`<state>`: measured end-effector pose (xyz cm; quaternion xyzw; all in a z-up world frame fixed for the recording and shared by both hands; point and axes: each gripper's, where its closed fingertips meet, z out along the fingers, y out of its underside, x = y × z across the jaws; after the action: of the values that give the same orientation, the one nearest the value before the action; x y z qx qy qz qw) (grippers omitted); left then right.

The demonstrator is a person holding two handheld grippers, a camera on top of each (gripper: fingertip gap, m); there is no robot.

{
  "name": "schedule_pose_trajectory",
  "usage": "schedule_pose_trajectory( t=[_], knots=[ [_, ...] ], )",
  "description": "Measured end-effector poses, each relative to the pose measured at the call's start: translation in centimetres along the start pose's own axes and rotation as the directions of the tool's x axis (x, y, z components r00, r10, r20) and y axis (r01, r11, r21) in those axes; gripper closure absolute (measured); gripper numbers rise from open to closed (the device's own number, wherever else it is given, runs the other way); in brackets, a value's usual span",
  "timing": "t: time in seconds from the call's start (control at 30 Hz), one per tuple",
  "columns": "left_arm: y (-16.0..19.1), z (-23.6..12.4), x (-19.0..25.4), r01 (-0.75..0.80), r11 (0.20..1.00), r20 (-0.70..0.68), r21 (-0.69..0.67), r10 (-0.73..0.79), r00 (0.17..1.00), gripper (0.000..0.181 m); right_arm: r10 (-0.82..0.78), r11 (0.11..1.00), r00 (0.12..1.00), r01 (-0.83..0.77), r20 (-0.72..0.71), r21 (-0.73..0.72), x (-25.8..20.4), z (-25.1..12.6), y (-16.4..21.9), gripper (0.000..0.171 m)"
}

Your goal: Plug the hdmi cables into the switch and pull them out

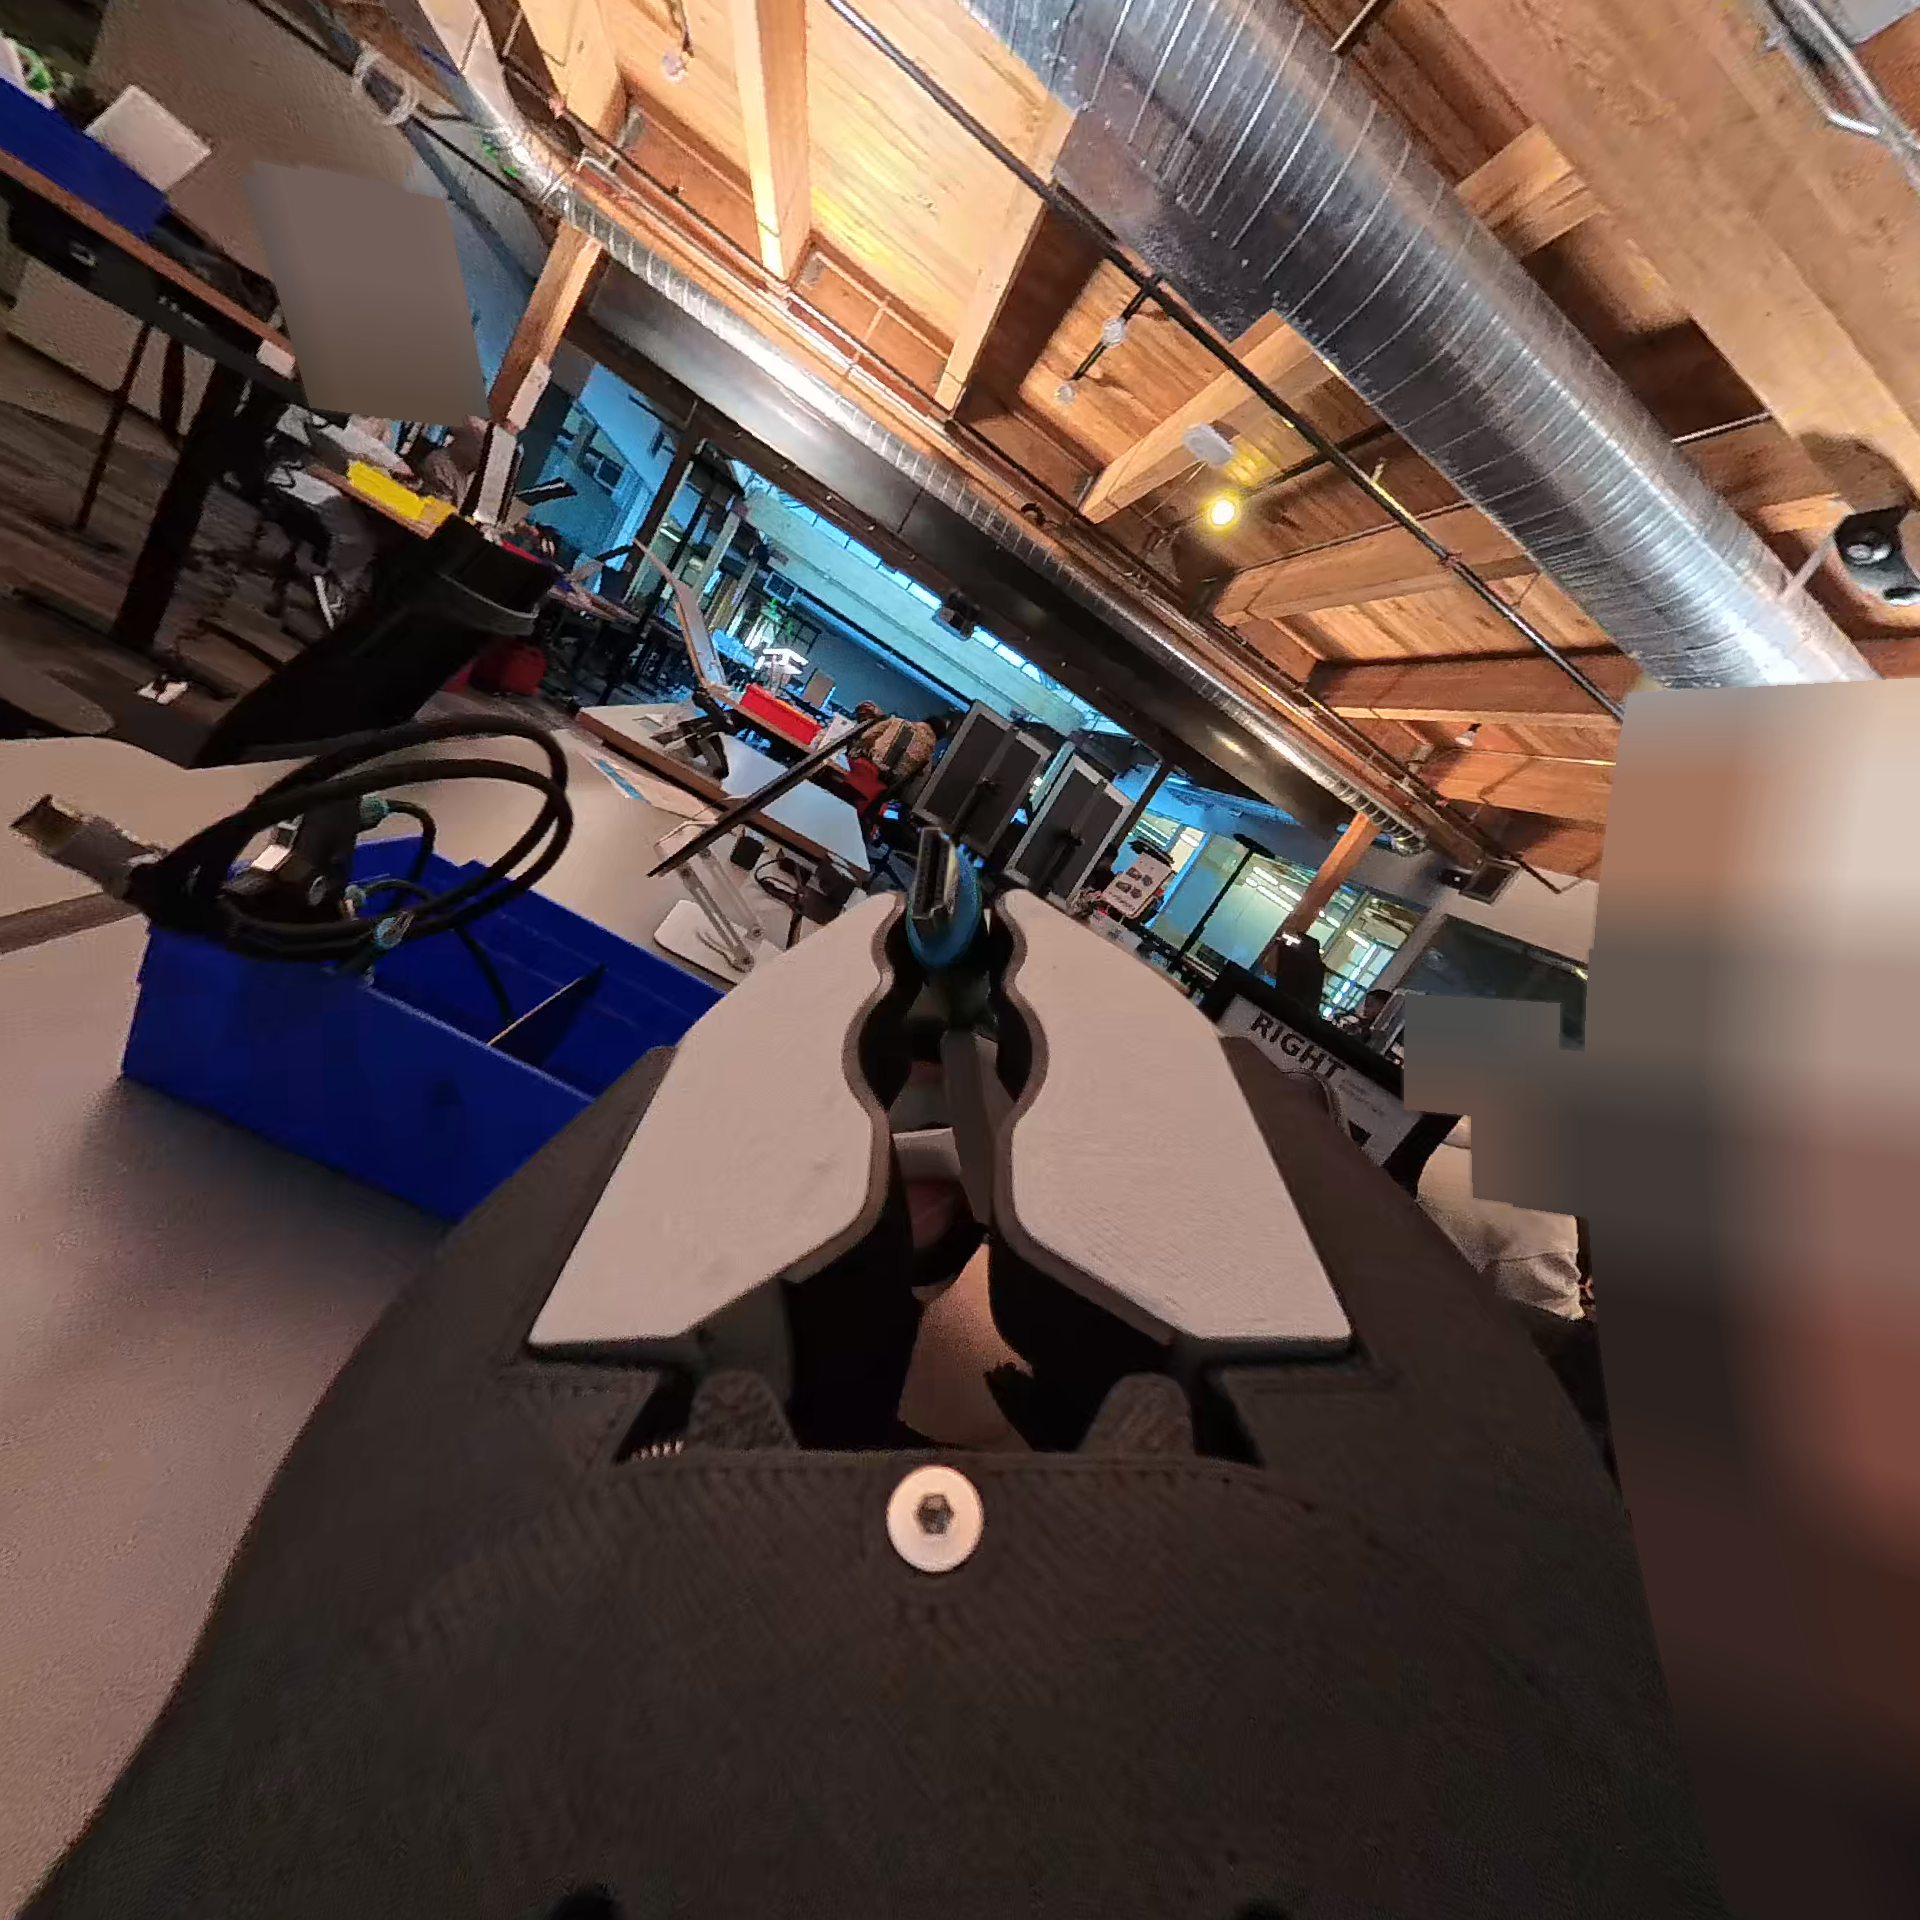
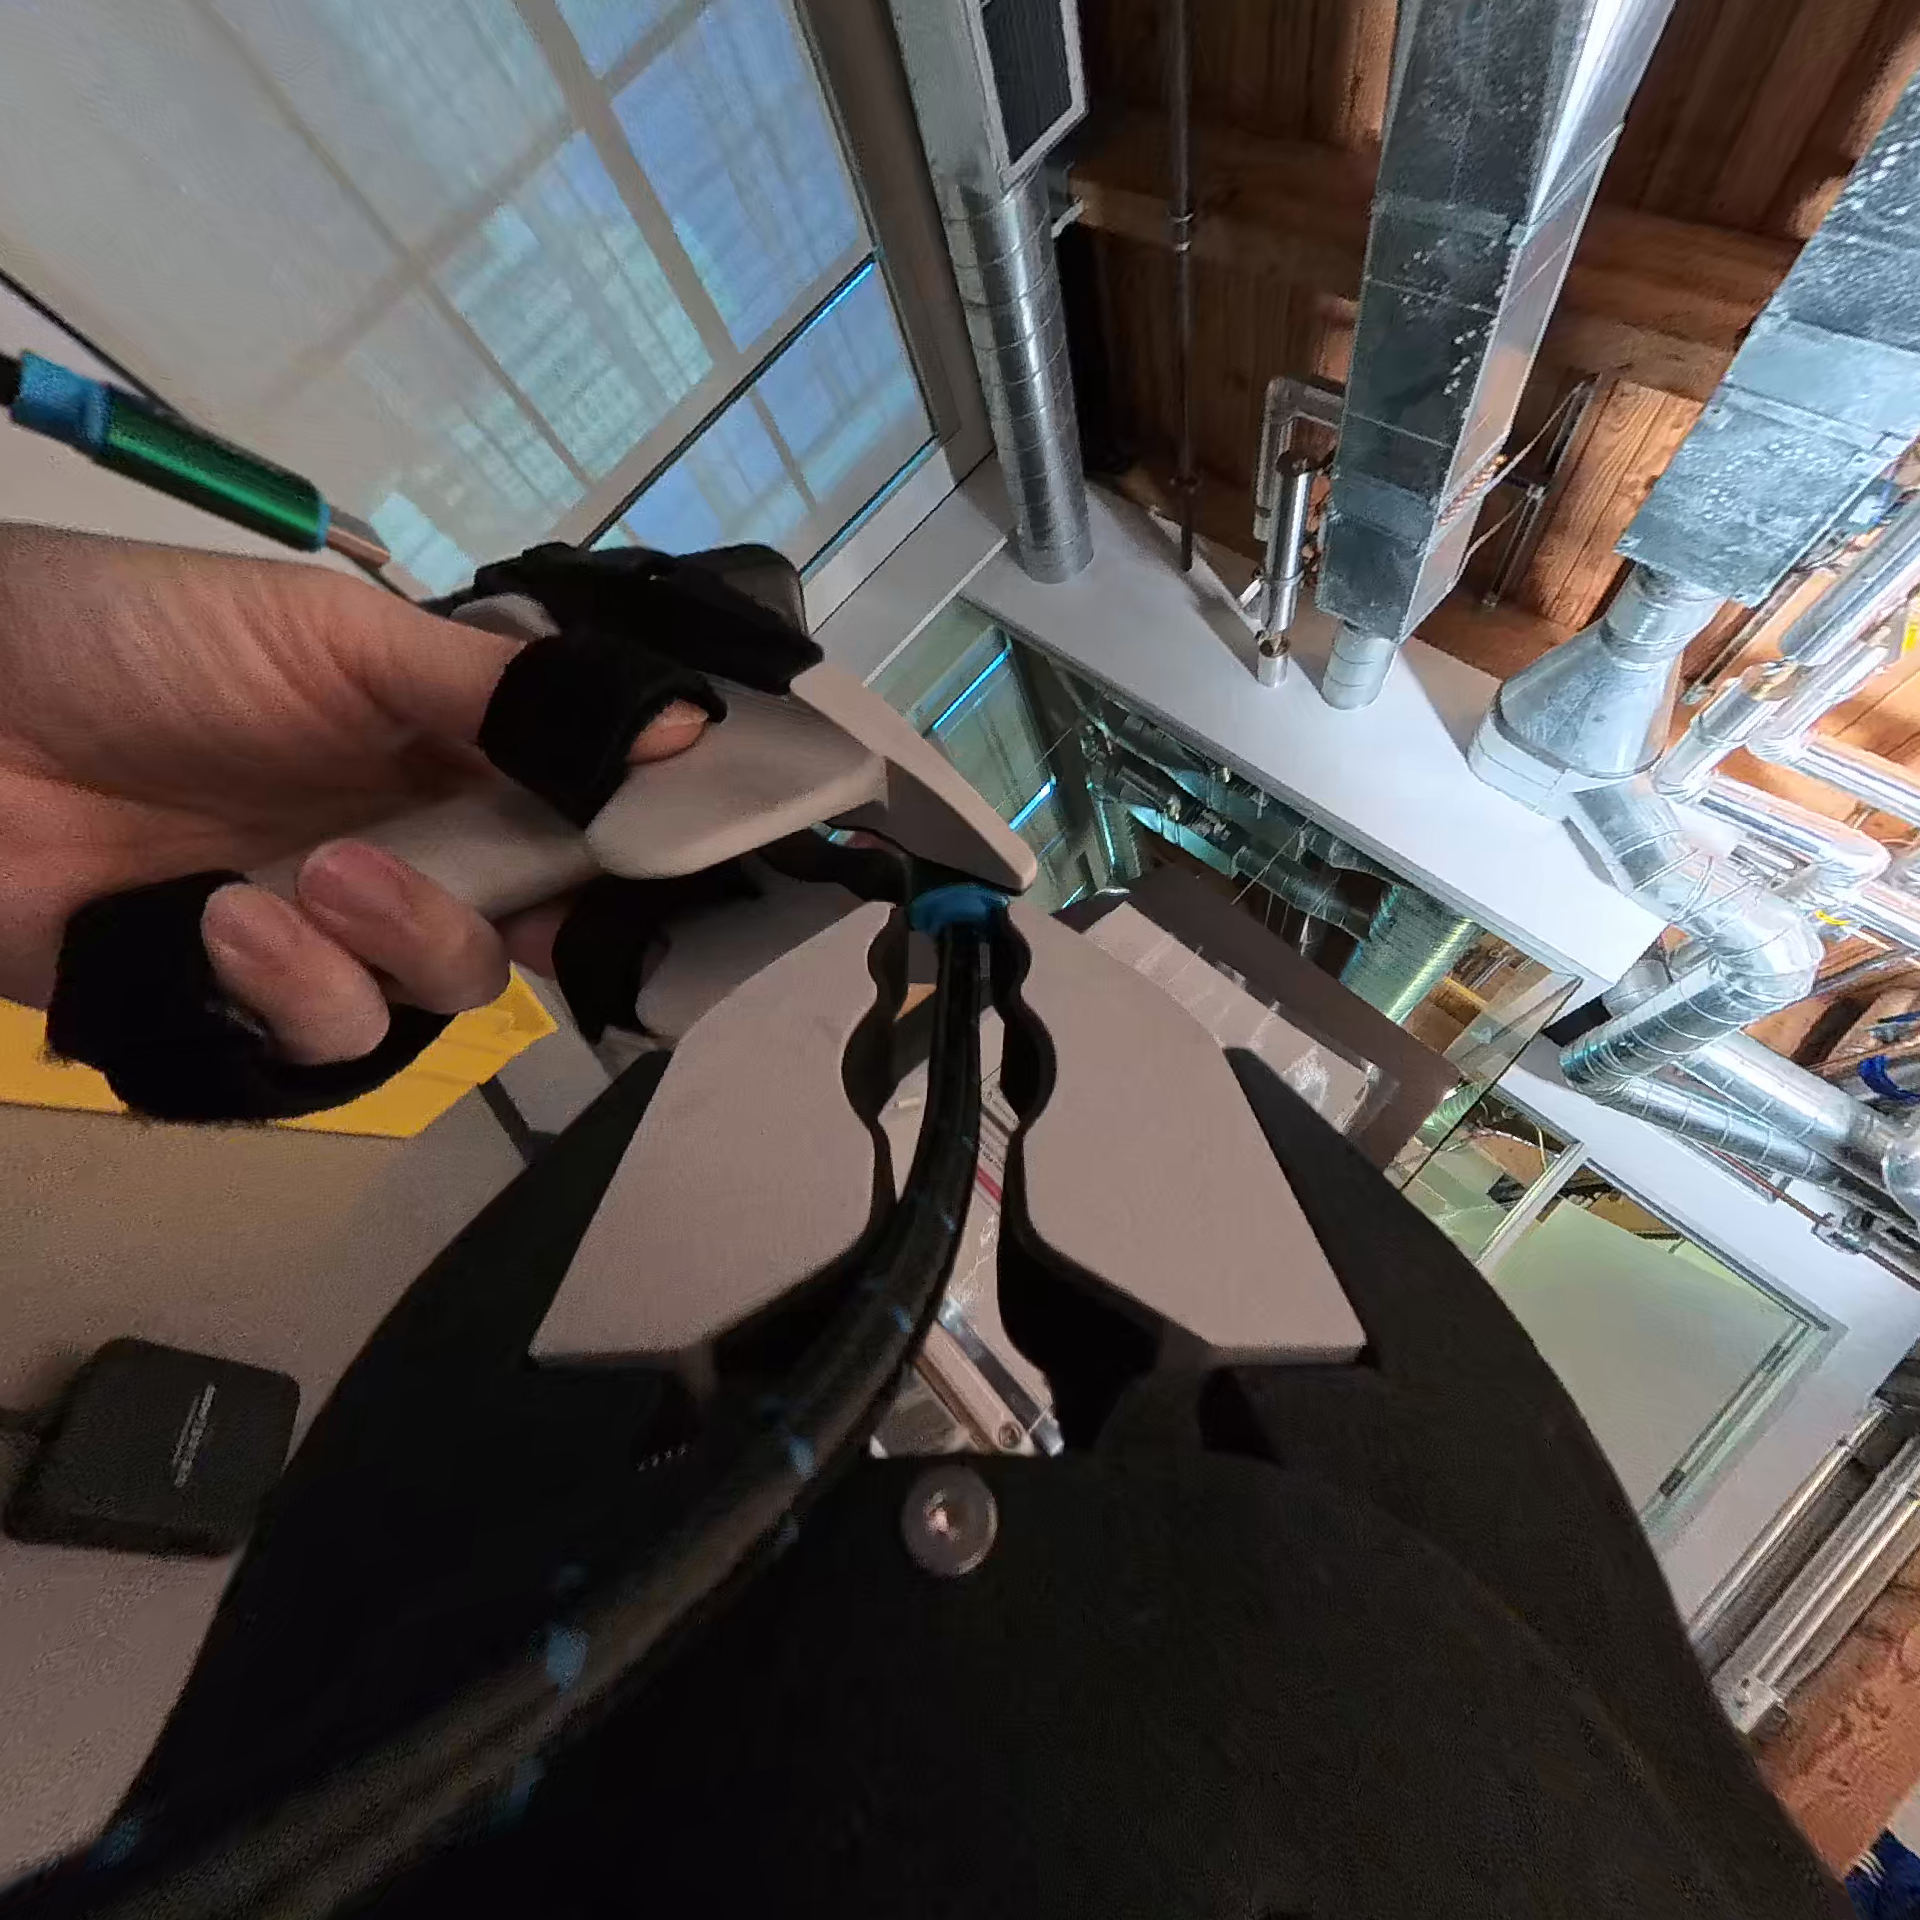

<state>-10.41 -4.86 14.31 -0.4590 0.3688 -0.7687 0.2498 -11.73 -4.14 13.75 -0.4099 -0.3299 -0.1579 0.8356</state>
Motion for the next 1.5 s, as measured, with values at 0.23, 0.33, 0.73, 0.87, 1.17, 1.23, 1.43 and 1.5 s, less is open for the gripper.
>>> schedule_pose_trajectory(
  t=[0.23, 0.33, 0.73, 0.87, 1.17, 1.23, 1.43, 1.5],
  knots=[
    [0.3, -0.4, -1.1, 0.032, 0.999, 0.042, -0.029, -0.031, 0.999, 0.169, 0.071, 0.997, 0.987, -0.065, 0.144, -0.048, -0.4, 0.2, 1.1, 0.159],
    [0.4, -0.6, -1.5, 0.039, 0.998, 0.062, -0.043, -0.036, 0.997, 0.169, 0.093, 0.994, 0.981, -0.08, 0.172, -0.078, -0.6, 0.3, 1.4, 0.159],
    [-1.8, -6.7, -5.1, -0.296, 0.9, 0.458, -0.319, 0.42, 0.784, 0.135, 0.222, 0.971, 0.968, -0.208, 0.115, -0.121, 3.4, -0.5, 2.5, 0.159],
    [2.9, -12.0, -9.9, -0.073, 0.719, 0.533, -0.691, 0.575, 0.621, 0.099, 0.246, 0.962, 0.966, -0.234, 0.079, -0.143, 5.8, -1.1, 3.1, 0.159],
    [13.6, -20.9, -18.4, 0.604, 0.343, 0.659, -0.72, 0.611, 0.438, 0.084, 0.251, 0.957, 0.967, -0.241, 0.048, -0.159, 7.5, -1.7, 3.3, 0.159],
    [15.4, -21.2, -18.6, 0.659, 0.3, 0.685, -0.689, 0.567, 0.458, 0.084, 0.244, 0.959, 0.969, -0.234, 0.048, -0.16, 7.5, -1.7, 3.3, 0.159],
    [15.8, -22.6, -20.1, 0.718, 0.324, 0.732, -0.616, 0.572, 0.369, 0.093, 0.243, 0.959, 0.969, -0.232, 0.051, -0.164, 7.7, -1.8, 3.2, 0.16],
    [16.5, -22.7, -20.1, 0.731, 0.317, 0.744, -0.605, 0.552, 0.377, 0.093, 0.245, 0.959, 0.968, -0.234, 0.049, -0.162, 7.8, -1.8, 3.1, 0.161]
  ],
)
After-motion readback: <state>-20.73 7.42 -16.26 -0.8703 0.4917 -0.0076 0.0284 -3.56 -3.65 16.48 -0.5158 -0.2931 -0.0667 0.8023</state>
